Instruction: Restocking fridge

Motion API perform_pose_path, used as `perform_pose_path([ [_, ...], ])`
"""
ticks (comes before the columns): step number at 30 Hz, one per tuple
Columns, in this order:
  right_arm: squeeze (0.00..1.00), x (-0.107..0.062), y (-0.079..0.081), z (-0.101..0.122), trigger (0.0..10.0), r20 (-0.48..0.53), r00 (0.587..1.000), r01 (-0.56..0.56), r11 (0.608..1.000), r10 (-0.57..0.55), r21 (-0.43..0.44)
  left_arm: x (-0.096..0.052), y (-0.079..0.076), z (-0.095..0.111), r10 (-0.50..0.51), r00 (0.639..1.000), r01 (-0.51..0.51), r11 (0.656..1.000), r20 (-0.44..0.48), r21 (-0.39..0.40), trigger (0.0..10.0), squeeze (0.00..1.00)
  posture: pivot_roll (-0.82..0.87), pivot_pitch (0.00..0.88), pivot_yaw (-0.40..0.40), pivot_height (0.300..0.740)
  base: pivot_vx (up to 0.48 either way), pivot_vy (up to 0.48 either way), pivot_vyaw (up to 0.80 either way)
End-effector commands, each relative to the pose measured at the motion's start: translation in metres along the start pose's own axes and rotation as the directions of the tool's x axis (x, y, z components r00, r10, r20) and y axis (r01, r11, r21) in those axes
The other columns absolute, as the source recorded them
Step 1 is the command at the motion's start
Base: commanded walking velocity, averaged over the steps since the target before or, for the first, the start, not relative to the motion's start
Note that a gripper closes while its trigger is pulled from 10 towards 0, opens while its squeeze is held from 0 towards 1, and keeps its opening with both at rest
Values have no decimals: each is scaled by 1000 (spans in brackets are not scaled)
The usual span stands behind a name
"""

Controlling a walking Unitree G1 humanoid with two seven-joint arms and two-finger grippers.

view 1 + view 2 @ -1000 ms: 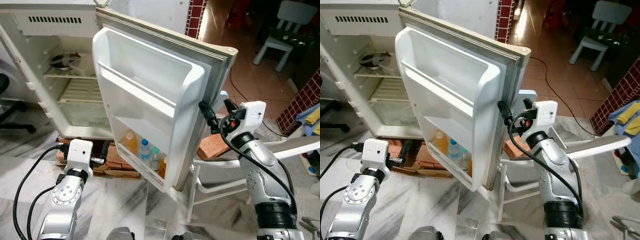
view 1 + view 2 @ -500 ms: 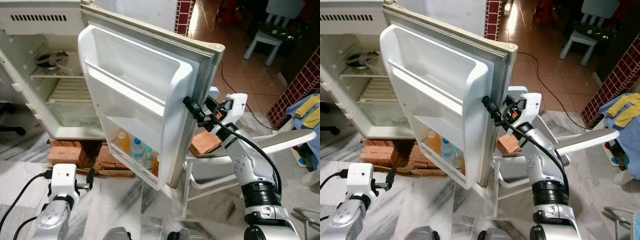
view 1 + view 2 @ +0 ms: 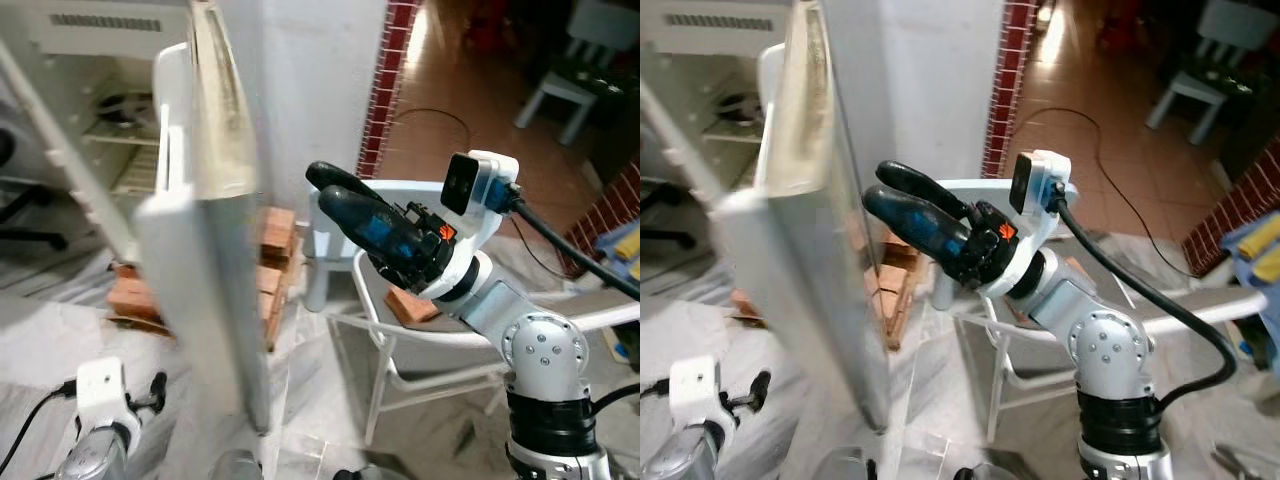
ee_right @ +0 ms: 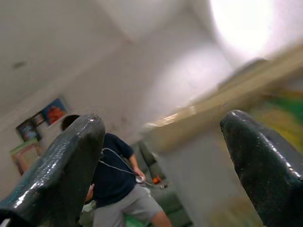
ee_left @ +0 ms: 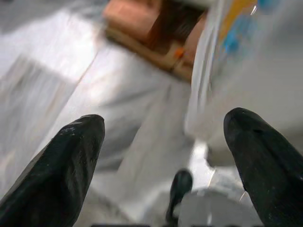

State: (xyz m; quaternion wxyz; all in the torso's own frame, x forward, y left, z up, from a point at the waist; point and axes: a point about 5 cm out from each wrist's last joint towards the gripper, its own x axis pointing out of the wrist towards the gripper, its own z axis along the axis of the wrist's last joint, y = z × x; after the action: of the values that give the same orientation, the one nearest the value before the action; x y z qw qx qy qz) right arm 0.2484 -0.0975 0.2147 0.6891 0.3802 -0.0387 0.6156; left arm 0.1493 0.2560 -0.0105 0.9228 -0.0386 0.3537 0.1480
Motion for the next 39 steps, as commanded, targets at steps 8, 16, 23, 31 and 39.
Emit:
perform_pose_path([
  [8,0,-33,-39,-16,10000,-122,926,346,932,-357,-103,1,4,0,56,998,-56,998,11,-36,10000,0,212,0,-49,740,0,0,0],
  [16,0,-48,-78,-12,10000,-26,759,618,734,-650,-282,5,15,-9,91,996,-92,996,16,18,10000,0,211,0,-54,740,0,0,0],
  [23,0,-71,-88,-9,10000,140,555,758,430,-820,-490,19,3,47,-37,943,-69,951,331,302,10000,0,194,2,-61,740,0,0,0],
  [31,0,-87,-83,-22,10000,207,461,779,281,-863,-561,19,-33,96,-177,865,-7,932,470,364,10000,0,158,0,-56,740,0,136,0],
  [39,0,-99,-86,-36,10000,251,376,805,180,-892,-565,18,-55,100,-251,828,50,924,502,379,10000,0,137,0,-44,740,0,480,0],
])
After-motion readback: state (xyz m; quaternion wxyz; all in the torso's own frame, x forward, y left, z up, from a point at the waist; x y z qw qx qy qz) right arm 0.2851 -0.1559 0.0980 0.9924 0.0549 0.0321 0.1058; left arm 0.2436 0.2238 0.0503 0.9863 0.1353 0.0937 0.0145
